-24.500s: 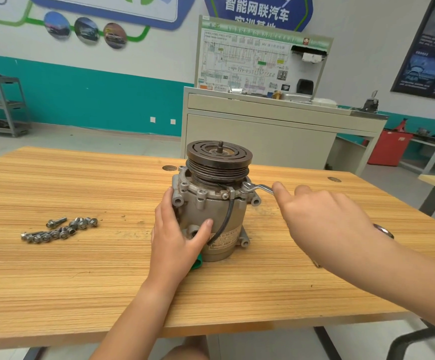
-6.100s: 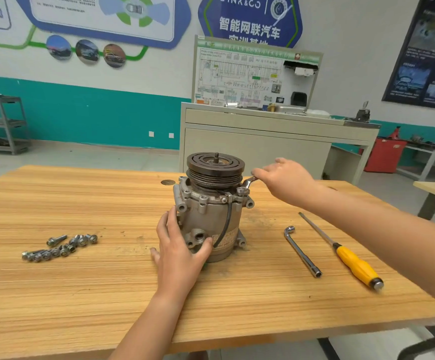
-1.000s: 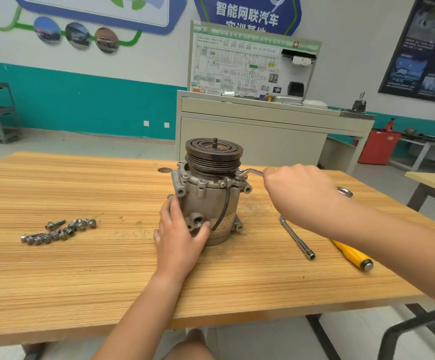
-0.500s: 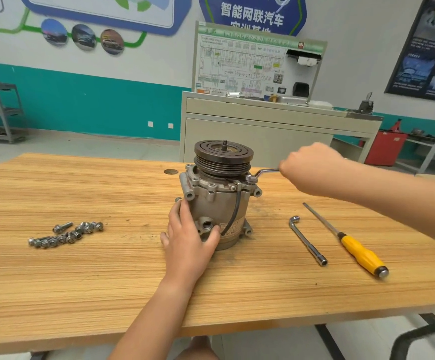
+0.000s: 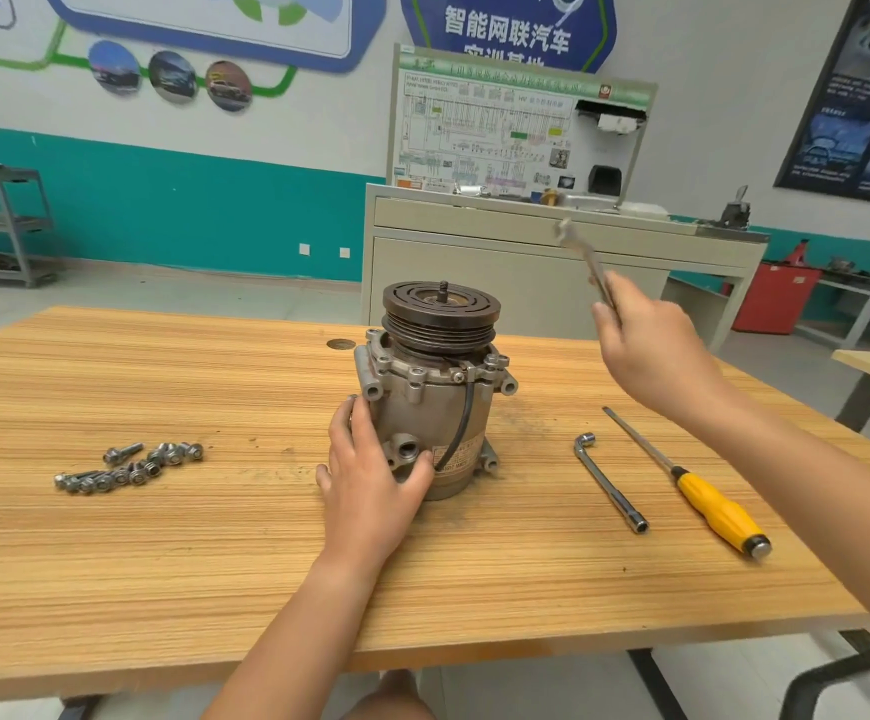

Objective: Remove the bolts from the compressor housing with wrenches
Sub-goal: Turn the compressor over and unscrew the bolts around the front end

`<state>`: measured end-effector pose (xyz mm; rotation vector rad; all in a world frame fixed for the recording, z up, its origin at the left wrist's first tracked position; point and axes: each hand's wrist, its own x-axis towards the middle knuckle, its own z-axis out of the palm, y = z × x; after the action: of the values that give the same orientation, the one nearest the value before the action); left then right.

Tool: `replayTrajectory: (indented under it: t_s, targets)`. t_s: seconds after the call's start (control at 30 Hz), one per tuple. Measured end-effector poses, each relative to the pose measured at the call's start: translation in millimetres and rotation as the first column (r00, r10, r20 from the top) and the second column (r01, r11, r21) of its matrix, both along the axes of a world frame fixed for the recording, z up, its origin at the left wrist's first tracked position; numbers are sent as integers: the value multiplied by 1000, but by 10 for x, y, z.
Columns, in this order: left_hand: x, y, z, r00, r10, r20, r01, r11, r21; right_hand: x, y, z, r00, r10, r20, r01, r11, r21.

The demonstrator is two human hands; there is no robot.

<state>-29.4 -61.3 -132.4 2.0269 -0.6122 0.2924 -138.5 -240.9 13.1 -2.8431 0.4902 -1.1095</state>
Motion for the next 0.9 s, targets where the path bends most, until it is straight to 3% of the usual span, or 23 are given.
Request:
replayTrajectory:
  t_s: [0.1, 0.2, 0.57, 0.9]
  targets:
    - [-1, 4, 1, 1000, -2, -2, 2, 1000, 0, -231, 238, 13, 954, -197, -226, 122, 943, -308]
    - [7, 4, -1, 1000, 1, -6, -1, 1000, -10, -266, 497, 14, 860, -348, -372, 123, 851, -510]
    - [15, -4, 2, 1000, 15, -3, -15, 1000, -8, -64, 878, 66, 684, -475, -554, 12, 766, -643]
    - [46, -22, -32, 1000, 20, -7, -20, 1000, -10, 262, 20, 267, 736, -432, -521, -112, 682, -723]
